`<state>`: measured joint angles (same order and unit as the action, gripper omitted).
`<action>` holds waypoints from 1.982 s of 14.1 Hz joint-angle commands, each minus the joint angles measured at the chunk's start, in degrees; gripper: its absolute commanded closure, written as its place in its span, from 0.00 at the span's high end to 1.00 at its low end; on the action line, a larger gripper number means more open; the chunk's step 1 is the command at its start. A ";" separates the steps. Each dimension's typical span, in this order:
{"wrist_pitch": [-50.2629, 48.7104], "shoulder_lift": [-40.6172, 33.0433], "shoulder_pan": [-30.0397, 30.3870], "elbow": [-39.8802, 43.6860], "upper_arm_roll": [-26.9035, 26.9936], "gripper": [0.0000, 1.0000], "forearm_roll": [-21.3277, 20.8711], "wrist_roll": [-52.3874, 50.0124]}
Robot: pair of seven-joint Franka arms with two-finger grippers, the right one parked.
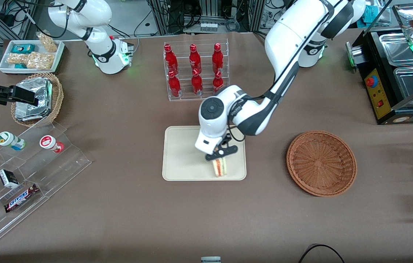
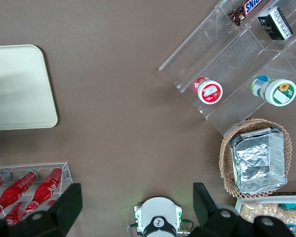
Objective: Place sandwich from basket to tray
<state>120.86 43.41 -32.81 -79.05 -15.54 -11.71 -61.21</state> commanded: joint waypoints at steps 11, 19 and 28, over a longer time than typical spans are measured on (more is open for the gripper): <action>-1.15 3.35 -2.79 1.80 -0.90 0.99 3.01 6.81; -15.98 -12.01 10.64 0.75 -0.81 1.00 8.44 8.56; -36.91 -27.84 40.26 -4.09 -0.63 1.00 11.45 41.67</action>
<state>86.38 19.79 3.61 -80.67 -15.58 -0.90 -24.65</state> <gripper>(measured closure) 0.000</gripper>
